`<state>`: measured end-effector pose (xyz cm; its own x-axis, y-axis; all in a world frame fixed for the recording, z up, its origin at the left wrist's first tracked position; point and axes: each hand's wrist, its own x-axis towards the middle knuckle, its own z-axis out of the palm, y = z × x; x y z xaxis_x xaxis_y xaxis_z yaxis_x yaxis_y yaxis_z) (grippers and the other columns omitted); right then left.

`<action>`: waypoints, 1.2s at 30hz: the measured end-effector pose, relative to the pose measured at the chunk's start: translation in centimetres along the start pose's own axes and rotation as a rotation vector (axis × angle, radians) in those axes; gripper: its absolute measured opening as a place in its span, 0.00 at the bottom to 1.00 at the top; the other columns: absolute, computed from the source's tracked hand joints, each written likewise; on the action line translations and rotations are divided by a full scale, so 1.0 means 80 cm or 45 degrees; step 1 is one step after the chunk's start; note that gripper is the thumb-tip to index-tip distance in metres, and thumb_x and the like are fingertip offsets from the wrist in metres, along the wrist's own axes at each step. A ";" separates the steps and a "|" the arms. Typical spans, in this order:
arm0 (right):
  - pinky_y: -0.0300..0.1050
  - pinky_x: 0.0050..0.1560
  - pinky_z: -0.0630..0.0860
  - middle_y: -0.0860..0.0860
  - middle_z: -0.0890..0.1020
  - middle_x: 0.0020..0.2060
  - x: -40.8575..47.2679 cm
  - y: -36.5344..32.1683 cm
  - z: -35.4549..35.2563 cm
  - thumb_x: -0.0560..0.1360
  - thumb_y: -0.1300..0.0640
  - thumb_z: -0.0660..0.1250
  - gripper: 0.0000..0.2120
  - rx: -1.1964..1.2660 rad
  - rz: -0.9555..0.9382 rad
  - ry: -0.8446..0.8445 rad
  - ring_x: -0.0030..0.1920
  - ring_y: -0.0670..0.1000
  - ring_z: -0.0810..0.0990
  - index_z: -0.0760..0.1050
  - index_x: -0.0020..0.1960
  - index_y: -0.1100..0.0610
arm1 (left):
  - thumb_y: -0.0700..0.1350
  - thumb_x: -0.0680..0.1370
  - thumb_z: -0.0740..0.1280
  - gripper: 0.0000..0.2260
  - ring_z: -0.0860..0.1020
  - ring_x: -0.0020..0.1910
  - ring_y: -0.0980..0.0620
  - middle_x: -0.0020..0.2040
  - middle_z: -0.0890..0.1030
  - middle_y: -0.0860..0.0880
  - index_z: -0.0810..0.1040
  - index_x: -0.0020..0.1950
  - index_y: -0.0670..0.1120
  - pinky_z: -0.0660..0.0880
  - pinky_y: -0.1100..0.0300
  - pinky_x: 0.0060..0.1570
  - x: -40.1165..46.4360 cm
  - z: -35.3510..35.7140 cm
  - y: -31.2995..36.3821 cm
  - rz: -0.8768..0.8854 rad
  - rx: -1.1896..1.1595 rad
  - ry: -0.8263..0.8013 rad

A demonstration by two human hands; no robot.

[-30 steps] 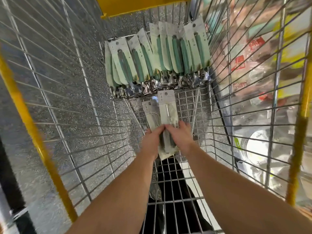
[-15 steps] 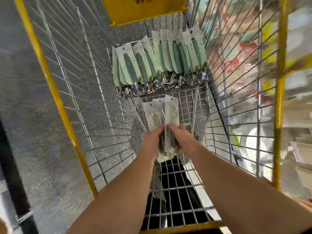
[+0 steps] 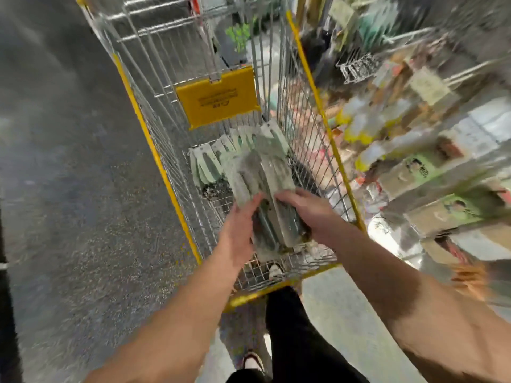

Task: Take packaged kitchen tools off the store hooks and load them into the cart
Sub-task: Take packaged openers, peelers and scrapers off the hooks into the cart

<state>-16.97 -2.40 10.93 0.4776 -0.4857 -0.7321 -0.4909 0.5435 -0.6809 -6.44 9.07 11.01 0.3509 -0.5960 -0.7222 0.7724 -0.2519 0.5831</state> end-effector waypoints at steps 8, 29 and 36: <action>0.51 0.50 0.81 0.59 0.85 0.53 -0.240 0.051 -0.021 0.77 0.54 0.69 0.14 0.375 -0.345 0.080 0.50 0.57 0.85 0.80 0.61 0.57 | 0.45 0.82 0.65 0.10 0.86 0.42 0.51 0.45 0.87 0.47 0.78 0.61 0.43 0.82 0.57 0.37 -0.205 0.051 -0.026 0.235 0.145 -0.313; 0.49 0.44 0.82 0.58 0.85 0.53 -0.762 0.301 -0.225 0.80 0.53 0.65 0.15 0.917 -0.735 0.841 0.48 0.56 0.86 0.78 0.63 0.59 | 0.63 0.65 0.78 0.39 0.78 0.66 0.47 0.69 0.78 0.50 0.67 0.73 0.61 0.71 0.41 0.68 -0.559 0.301 -0.344 0.231 0.635 -1.094; 0.61 0.61 0.78 0.58 0.86 0.52 -0.897 0.419 -0.296 0.79 0.55 0.67 0.12 0.888 -0.760 1.079 0.54 0.60 0.84 0.80 0.60 0.58 | 0.46 0.79 0.69 0.11 0.85 0.50 0.43 0.53 0.86 0.40 0.82 0.58 0.41 0.80 0.46 0.57 -0.680 0.368 -0.509 -0.140 0.615 -1.100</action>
<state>-84.97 34.43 40.16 -0.2539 -0.9281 -0.2725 0.2548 0.2075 -0.9445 -72.57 29.27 37.53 -0.3639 -0.8528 -0.3746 0.4114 -0.5080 0.7568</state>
